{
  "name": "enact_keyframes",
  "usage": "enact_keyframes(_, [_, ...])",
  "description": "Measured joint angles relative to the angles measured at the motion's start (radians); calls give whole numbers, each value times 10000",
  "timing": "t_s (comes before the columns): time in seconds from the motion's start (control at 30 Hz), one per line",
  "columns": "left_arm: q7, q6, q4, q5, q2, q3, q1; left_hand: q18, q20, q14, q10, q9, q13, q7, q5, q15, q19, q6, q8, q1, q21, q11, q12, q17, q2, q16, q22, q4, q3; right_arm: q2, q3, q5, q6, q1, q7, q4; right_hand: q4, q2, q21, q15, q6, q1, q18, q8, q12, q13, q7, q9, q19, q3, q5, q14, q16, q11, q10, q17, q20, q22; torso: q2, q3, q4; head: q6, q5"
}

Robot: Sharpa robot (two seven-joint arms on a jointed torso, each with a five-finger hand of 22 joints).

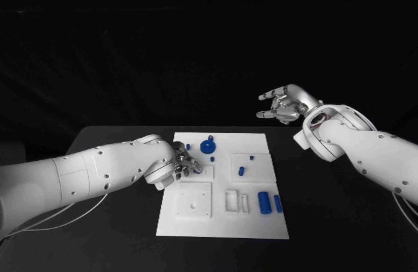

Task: Assemble the parts on the task board

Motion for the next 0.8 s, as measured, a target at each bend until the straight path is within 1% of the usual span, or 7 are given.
enact_keyframes(0.23, [-25, -10, -60, -99, 51, 9, -28, 0, 0, 3, 0, 84, -1, -3, -38, 2, 0, 3, 38, 0, 0, 0, 0, -7, 0, 0, 34, 7, -26, 7, 1, 2, 21, 0, 0, -9, 0, 0, 0, 0, 0, 0, -1, 0, 0, 0, 0, 0, 0, 0, 41, 0, 0, 0, 0, 0, 0, 0, 1, -1, 1, -19, -29])
enact_keyframes(0.3, [-25, -22, -63, -138, 58, 14, -36, 0, 1, 4, 0, 211, -1, -5, -50, 2, 0, 5, 38, 0, 0, 0, 0, -32, 0, 0, 47, 19, -14, 10, 1, 3, 29, 0, 0, -12, 0, 0, 0, 0, 0, 0, -1, 0, 0, 1, 0, 0, 0, 0, 41, 0, 0, 0, 0, 0, 0, 0, 1, -2, 3, -24, -36])
enact_keyframes(0.43, [-24, -35, -67, -178, 65, 17, -45, 0, 0, 4, 0, 293, -2, -6, -74, 2, 0, 6, 38, 1, 0, 0, 0, -42, 0, 0, 52, 33, -1, 17, 1, 3, 42, 0, 0, -17, -18, 0, 0, 0, 0, 0, -2, 0, 0, 1, 0, 0, 0, 18, 79, 0, 1, 0, 0, 0, 0, -1, 1, -5, 5, -38, -58])
enact_keyframes(0.53, [-20, -42, -81, -217, 75, 18, -50, 0, 1, 0, 0, 507, -2, -6, -74, -3, 0, 6, 38, 1, 0, 0, 0, -95, -1, 0, 75, 59, -27, 19, 1, 4, 56, 0, 0, -22, -28, 0, 0, 0, 0, 0, -3, 0, 0, 1, -1, 0, 0, 28, 88, 0, 1, 0, 0, 0, 0, -1, 1, -4, 3, -52, -81])
enact_keyframes(0.8, [-16, -46, -152, -251, 92, 22, -53, 1, 1, -1, 0, 655, -3, -6, -77, -5, 0, 6, 28, 5, 0, 0, 0, -182, -5, -1, 115, 105, -8, 38, 1, 5, 110, 0, 0, -43, -28, -1, 0, 0, 11, 1, -4, 0, 0, -14, -11, 0, 0, 28, 88, 0, 1, 0, 0, 0, 0, -1, -2, 5, 9, -81, -153])
